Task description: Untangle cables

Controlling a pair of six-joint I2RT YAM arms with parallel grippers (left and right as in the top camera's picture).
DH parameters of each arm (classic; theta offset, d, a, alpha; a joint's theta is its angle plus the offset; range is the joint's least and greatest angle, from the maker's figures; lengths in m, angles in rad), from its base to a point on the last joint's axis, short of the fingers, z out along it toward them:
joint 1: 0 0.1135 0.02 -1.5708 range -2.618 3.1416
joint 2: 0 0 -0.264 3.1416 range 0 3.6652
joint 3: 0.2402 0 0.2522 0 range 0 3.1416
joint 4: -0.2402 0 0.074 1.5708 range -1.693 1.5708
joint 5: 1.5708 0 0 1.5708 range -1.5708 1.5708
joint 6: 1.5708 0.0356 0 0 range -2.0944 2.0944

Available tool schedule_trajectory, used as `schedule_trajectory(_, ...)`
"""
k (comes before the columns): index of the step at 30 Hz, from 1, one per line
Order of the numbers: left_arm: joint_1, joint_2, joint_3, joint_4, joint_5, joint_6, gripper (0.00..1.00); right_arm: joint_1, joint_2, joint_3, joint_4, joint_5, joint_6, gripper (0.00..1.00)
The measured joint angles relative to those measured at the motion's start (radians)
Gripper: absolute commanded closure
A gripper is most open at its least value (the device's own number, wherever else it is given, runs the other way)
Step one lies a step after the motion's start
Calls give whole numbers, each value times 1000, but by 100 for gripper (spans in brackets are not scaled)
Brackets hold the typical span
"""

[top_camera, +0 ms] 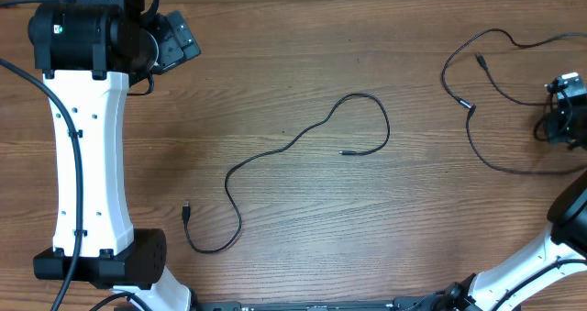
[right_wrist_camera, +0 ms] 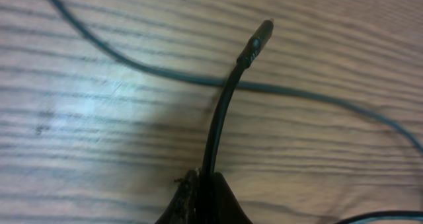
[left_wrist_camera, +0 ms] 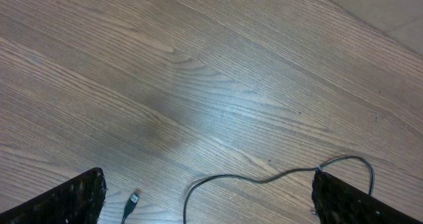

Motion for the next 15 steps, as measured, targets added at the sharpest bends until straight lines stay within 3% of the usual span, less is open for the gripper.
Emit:
schedule_trajectory(5, 0, 0, 0, 0, 0, 0, 0, 23, 8, 45, 54, -5, 11, 96)
schedule_trajectory(15, 0, 0, 0, 0, 0, 0, 1, 168, 14, 121, 382, -66, 15, 96)
